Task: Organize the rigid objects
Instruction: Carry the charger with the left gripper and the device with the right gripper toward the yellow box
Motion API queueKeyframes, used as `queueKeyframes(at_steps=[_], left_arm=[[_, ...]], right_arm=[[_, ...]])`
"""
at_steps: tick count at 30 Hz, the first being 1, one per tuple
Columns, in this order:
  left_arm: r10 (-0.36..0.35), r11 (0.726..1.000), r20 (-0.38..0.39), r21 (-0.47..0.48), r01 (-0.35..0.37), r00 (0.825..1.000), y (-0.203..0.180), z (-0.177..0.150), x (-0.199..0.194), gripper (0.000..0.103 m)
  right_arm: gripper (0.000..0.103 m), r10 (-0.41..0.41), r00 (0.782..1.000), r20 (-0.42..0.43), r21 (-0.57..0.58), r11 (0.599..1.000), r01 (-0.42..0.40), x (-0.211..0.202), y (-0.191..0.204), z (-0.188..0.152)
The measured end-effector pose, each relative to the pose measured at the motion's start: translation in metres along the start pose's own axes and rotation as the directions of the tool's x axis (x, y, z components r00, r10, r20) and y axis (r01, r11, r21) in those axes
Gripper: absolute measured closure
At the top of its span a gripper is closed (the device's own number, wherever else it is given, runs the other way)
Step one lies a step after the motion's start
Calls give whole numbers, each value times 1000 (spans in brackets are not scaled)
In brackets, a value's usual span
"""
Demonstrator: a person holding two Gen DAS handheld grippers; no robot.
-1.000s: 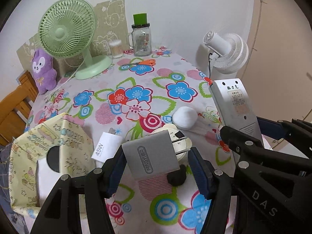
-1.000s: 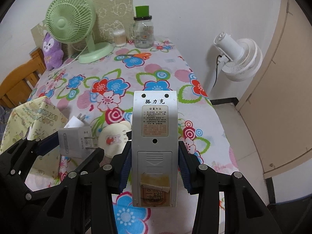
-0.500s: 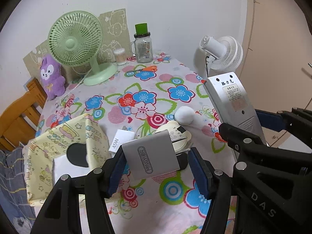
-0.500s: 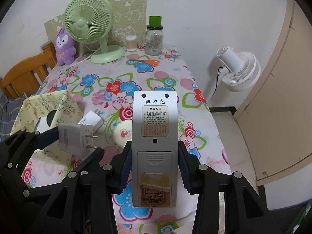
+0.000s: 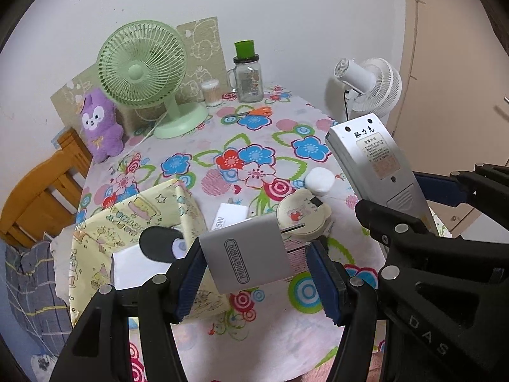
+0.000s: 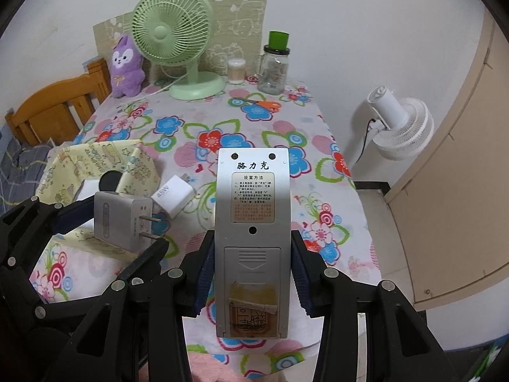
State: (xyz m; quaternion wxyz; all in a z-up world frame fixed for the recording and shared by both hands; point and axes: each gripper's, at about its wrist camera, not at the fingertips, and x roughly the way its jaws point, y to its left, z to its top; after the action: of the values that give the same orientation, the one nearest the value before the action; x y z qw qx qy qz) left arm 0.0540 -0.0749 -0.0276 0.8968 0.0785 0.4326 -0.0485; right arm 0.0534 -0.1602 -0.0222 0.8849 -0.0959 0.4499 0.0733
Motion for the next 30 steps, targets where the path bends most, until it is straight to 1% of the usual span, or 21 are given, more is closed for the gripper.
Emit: queueKeyframes(at_steps=[10, 21, 30], left_arm=[[3, 999, -6, -54, -3, 1000, 38, -5, -6, 38], [25, 996, -20, -88, -26, 1000, 80, -10, -3, 38], [38, 995, -45, -93, -42, 998, 111, -17, 8, 38]], right_arm=[[57, 26, 1000, 16, -50, 998, -25, -3, 39, 15], [57, 63, 998, 1, -98, 993, -62, 7, 79, 34], [57, 100, 993, -59, -108, 989, -106, 27, 109, 46]])
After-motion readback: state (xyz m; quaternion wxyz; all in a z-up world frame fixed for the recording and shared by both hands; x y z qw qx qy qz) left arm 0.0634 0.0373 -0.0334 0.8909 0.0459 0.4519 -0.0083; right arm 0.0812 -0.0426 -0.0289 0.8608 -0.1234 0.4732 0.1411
